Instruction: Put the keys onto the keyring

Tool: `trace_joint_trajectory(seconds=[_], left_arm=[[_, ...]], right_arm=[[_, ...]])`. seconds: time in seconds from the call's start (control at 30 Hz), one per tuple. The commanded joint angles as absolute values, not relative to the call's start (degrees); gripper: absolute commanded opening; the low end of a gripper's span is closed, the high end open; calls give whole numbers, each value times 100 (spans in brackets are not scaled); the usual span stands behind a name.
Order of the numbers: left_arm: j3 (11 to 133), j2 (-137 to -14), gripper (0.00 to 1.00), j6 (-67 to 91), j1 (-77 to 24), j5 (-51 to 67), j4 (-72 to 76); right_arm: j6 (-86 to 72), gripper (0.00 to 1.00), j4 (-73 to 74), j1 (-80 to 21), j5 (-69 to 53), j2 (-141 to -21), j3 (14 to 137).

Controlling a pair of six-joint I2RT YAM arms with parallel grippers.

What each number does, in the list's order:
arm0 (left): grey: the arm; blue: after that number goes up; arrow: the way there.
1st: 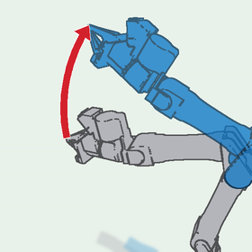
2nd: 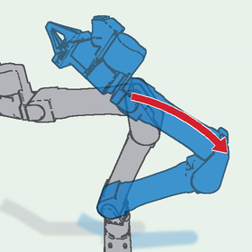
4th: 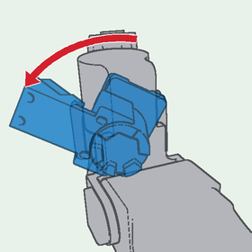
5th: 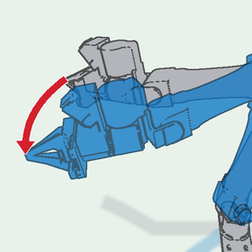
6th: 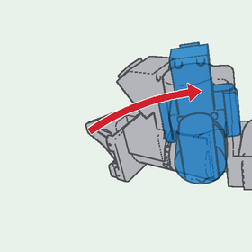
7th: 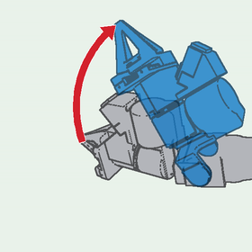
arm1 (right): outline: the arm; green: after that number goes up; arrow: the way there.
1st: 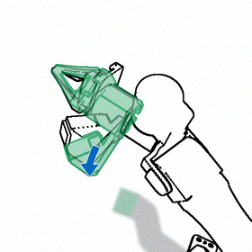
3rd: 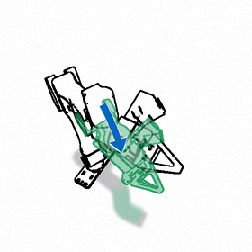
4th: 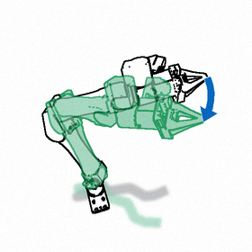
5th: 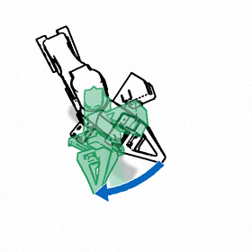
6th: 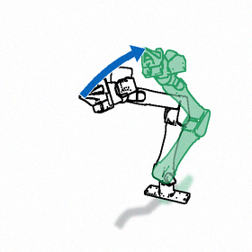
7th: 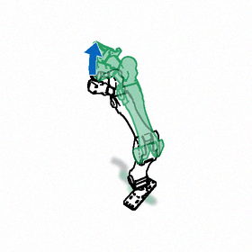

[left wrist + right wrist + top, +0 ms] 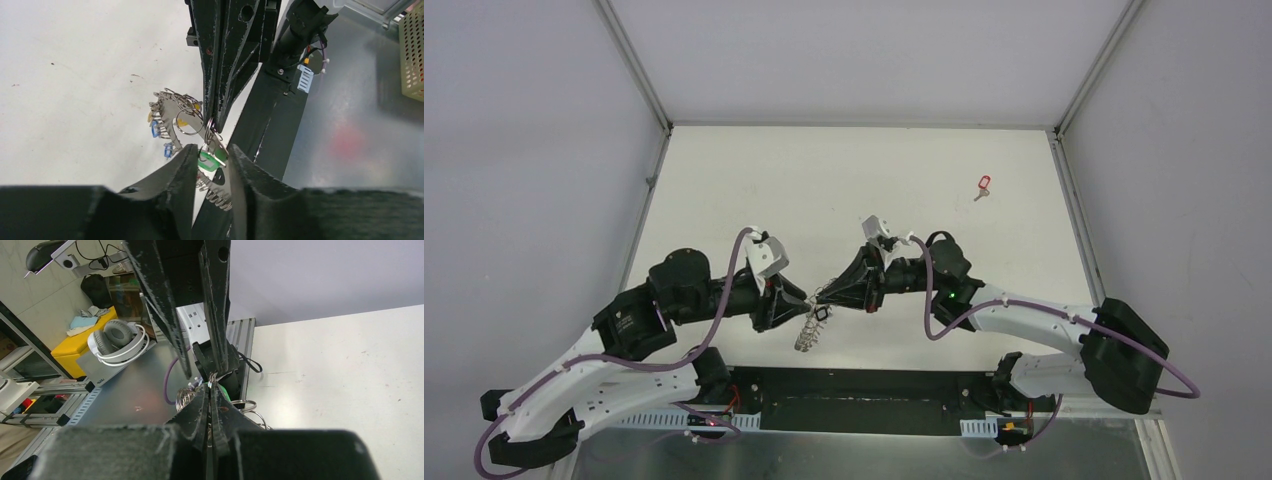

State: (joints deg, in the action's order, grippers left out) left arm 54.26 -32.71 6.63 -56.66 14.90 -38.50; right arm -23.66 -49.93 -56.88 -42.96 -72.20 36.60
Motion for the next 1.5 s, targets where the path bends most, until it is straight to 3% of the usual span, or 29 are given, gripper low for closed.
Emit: trace_joint_trajectory(seconds=[0.0, 0.13, 0.3, 0.93, 1.47], left_arm=[[5390, -3381, 24, 661, -5707, 1526, -3521], [5383, -3411, 8, 637, -5708, 1390, -3675], [5379, -3402, 4, 616, -5708, 1236, -3814], [4874, -3637, 1, 518, -5710, 1597, -2893], [3973, -2813, 0, -225, -5708, 2069, -1952]], right_arm=[[-2361, 0, -5554, -5713, -4360, -6920, 3657], [-2356, 0, -5546, -5713, -4351, -6875, 3654], [-2351, 0, -5537, -5714, -4333, -6839, 3661], [-2353, 0, -5546, -5714, -4350, -6760, 3674], [-2431, 0, -6098, -5713, -4539, -6716, 3544]])
